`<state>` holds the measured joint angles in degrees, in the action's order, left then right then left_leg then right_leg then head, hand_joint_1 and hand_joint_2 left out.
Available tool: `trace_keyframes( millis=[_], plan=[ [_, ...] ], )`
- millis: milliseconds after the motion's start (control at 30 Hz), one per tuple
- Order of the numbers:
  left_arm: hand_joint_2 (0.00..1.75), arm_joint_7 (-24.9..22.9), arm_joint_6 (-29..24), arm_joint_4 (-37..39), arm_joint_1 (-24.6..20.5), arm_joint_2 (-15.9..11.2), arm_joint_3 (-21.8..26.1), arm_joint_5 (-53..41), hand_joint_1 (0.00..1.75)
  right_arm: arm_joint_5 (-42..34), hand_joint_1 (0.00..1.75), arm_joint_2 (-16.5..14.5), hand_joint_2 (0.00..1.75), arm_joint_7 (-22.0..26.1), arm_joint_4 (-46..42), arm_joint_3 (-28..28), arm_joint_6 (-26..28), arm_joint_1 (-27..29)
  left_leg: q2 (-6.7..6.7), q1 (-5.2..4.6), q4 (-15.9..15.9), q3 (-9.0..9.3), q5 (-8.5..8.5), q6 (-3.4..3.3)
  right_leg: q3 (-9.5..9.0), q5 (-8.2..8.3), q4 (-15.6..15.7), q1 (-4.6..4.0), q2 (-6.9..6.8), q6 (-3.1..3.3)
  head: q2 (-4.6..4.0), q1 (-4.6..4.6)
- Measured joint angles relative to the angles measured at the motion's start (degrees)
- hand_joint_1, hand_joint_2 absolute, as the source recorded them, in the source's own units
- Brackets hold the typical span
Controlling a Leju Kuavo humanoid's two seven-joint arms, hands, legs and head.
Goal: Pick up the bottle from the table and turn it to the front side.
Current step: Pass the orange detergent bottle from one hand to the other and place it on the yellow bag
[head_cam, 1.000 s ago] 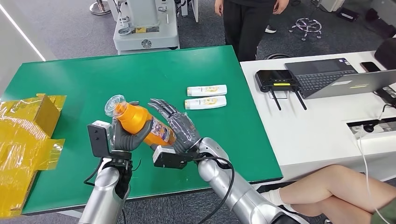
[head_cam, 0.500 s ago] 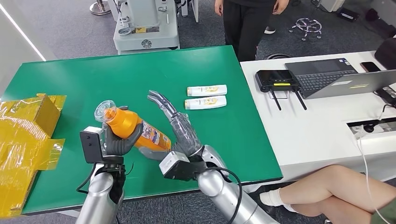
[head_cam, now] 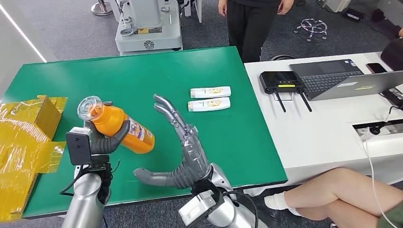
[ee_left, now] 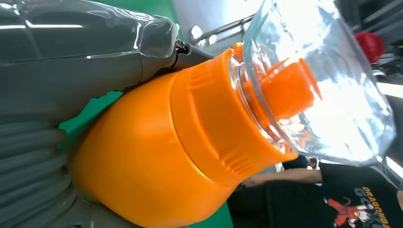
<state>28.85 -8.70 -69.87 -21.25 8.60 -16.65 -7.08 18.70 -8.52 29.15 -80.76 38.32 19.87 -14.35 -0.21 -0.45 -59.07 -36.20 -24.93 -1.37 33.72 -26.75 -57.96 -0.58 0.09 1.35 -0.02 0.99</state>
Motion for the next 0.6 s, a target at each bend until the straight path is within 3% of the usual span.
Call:
trace_keyframes(
  millis=[300, 600],
  plan=[
    [1.75, -0.33, 0.84, -2.65, -3.19, -9.35, 2.53, -11.34, 1.75, -1.91, 0.0, 1.21, 1.75, 1.56, 0.21, 0.84, -0.09, 1.98, 0.03, 0.04, 0.01, 0.0, 0.01, 0.03, 0.02, -0.03, -0.03, -0.02, 0.03, 0.07, 0.0, 0.0],
    [1.75, 3.4, 7.94, 0.84, -8.88, -17.09, 2.91, -18.77, 1.75, -1.89, 0.0, 1.86, 1.75, 1.7, 0.1, 0.83, 0.13, 4.39, 0.06, 0.03, 0.02, 0.0, 0.02, 0.03, 0.04, -0.04, -0.02, -0.02, 0.05, 0.08, 0.0, 0.01]
  ],
)
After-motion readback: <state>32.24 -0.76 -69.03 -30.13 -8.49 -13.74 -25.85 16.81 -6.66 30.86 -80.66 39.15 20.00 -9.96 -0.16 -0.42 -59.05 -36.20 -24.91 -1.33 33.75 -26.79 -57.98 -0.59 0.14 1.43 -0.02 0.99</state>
